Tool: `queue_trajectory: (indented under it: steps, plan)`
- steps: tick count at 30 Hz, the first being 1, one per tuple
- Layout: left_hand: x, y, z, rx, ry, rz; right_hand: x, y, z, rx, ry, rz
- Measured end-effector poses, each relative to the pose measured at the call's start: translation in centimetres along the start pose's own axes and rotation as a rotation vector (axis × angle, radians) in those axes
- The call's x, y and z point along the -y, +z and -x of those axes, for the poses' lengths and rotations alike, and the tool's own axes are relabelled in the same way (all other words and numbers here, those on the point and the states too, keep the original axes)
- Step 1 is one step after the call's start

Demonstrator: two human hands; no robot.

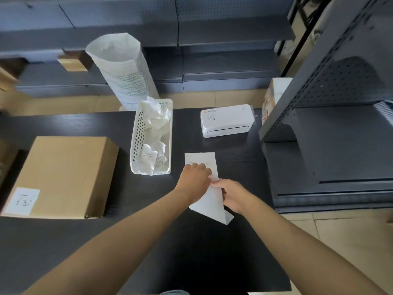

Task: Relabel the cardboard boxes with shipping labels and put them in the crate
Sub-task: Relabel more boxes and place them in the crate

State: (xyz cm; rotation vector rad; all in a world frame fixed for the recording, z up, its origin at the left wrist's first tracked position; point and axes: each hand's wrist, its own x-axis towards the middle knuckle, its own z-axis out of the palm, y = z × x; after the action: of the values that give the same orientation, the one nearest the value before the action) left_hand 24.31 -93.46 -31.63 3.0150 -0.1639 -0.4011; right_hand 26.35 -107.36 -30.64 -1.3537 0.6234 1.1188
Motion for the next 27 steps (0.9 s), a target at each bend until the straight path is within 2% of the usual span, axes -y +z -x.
queue_trajectory:
  steps: [5, 14, 27]
  plan:
    - [0.1, -1.2, 0.2, -0.008, 0.006, 0.003, 0.4, 0.1, 0.6, -0.06, -0.022, 0.126]
    - [-0.2, -2.8, 0.7, 0.016, 0.0, -0.026, -0.4, -0.3, 0.9, -0.076, -0.152, 0.304]
    - [0.7, -3.4, 1.0, 0.06, 0.005, 0.117, -0.4, 0.1, 1.1, -0.099, -0.18, 0.36]
